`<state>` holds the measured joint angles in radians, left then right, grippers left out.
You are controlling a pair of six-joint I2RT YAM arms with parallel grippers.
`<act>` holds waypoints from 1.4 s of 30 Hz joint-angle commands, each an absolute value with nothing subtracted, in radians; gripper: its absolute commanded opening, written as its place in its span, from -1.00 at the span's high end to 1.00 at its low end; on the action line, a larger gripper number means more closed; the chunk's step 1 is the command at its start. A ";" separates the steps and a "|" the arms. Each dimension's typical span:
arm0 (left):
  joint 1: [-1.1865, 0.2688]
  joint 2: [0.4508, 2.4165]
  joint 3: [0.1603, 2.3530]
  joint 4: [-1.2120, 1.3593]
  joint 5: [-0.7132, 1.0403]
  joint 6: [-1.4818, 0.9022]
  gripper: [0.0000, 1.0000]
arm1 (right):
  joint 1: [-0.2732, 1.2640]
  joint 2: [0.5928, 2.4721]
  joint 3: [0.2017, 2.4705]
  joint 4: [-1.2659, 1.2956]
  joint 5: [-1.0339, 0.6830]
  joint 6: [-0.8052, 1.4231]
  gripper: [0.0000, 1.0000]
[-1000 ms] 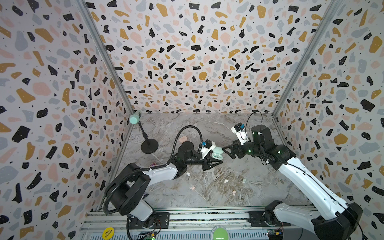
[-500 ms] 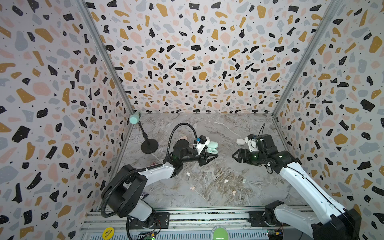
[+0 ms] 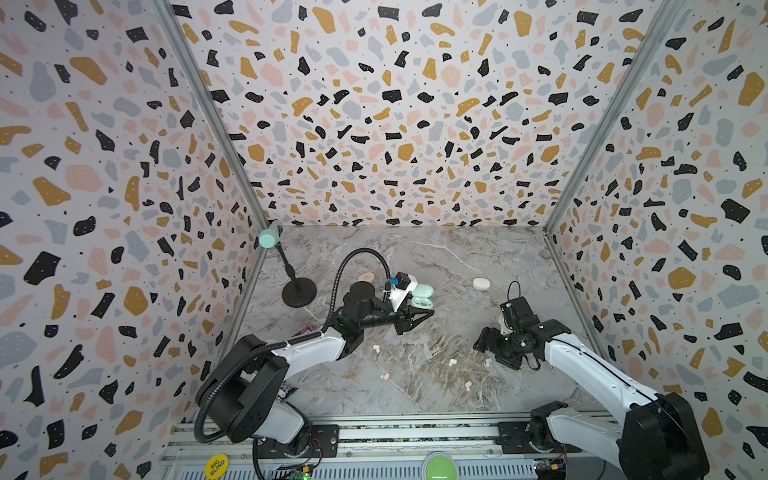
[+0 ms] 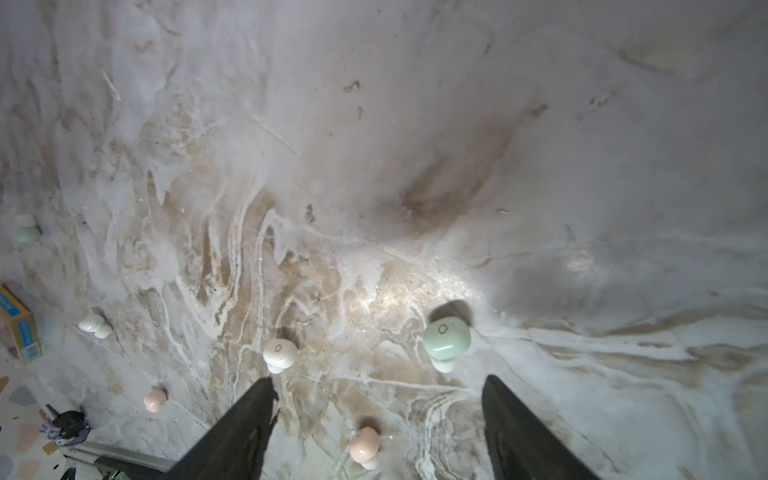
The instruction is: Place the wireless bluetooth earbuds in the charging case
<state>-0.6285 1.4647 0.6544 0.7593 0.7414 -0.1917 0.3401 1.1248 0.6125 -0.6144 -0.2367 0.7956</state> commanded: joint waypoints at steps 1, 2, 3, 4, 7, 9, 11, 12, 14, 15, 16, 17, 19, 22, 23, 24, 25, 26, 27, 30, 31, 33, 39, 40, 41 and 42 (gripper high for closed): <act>-0.625 1.454 0.651 0.790 0.747 -0.194 1.00 | 0.337 1.134 0.580 -0.571 -0.223 0.851 -0.57; -0.624 1.454 0.651 0.788 0.747 -0.193 1.00 | 0.337 1.140 0.563 -0.547 -0.240 0.864 -0.56; -0.624 1.454 0.651 0.788 0.747 -0.193 1.00 | 0.337 1.146 0.548 -0.529 -0.254 0.875 -0.56; -0.625 1.454 0.651 0.789 0.747 -0.192 1.00 | 0.339 1.151 0.531 -0.502 -0.270 0.884 -0.55; -0.625 1.454 0.651 0.787 0.747 -0.191 1.00 | 0.342 1.174 0.508 -0.452 -0.291 0.893 -0.53; -0.624 1.454 0.650 0.784 0.747 -0.187 1.00 | 0.342 1.188 0.514 -0.435 -0.292 0.892 -0.53; -0.624 1.454 0.650 0.781 0.745 -0.184 1.00 | 0.342 1.193 0.523 -0.417 -0.307 0.895 -0.53; -0.623 1.453 0.650 0.782 0.744 -0.185 1.00 | 0.343 1.194 0.529 -0.408 -0.314 0.896 -0.52; -0.624 1.454 0.649 0.782 0.743 -0.184 1.00 | 0.342 1.199 0.544 -0.396 -0.335 0.896 -0.52; -0.623 1.454 0.650 0.781 0.741 -0.184 1.00 | 0.344 1.201 0.554 -0.393 -0.343 0.895 -0.51; -0.624 1.454 0.648 0.781 0.741 -0.183 1.00 | 0.350 1.203 0.568 -0.390 -0.348 0.893 -0.51; -0.624 1.454 0.649 0.782 0.741 -0.183 1.00 | 0.355 1.202 0.582 -0.391 -0.351 0.892 -0.51; -0.624 1.453 0.647 0.782 0.741 -0.183 1.00 | 0.365 1.204 0.607 -0.379 -0.368 0.893 -0.51; -0.623 1.452 0.647 0.779 0.741 -0.181 1.00 | 0.385 1.209 0.640 -0.379 -0.375 0.897 -0.50; -0.623 1.453 0.646 0.779 0.740 -0.180 1.00 | 0.392 1.210 0.648 -0.381 -0.373 0.899 -0.50; -0.623 1.454 0.646 0.781 0.741 -0.180 1.00 | 0.395 1.212 0.654 -0.387 -0.369 0.899 -0.50; -0.623 1.453 0.646 0.780 0.741 -0.180 1.00 | 0.397 1.212 0.662 -0.399 -0.362 0.900 -0.50; -0.623 1.453 0.646 0.779 0.740 -0.180 1.00 | 0.399 1.211 0.665 -0.407 -0.357 0.896 -0.50; -0.623 1.453 0.644 0.779 0.739 -0.179 1.00 | 0.398 1.209 0.668 -0.417 -0.350 0.895 -0.50; -0.623 1.453 0.643 0.779 0.739 -0.179 1.00 | 0.398 1.201 0.676 -0.458 -0.311 0.885 -0.49; -0.623 1.451 0.644 0.778 0.740 -0.180 1.00 | 0.399 1.199 0.676 -0.470 -0.296 0.883 -0.46; -0.623 1.452 0.644 0.780 0.741 -0.180 1.00 | 0.403 1.203 0.677 -0.488 -0.266 0.874 -0.39; -0.623 1.452 0.644 0.779 0.741 -0.180 1.00 | 0.446 1.239 0.643 -0.475 -0.216 0.876 -0.34; -0.623 1.453 0.644 0.778 0.741 -0.179 1.00 | 0.462 1.249 0.642 -0.470 -0.203 0.879 -0.35; -0.623 1.452 0.643 0.778 0.741 -0.180 1.00 | 0.474 1.261 0.646 -0.471 -0.187 0.882 -0.36; -0.623 1.453 0.643 0.779 0.741 -0.180 1.00 | 0.487 1.276 0.654 -0.475 -0.167 0.886 -0.37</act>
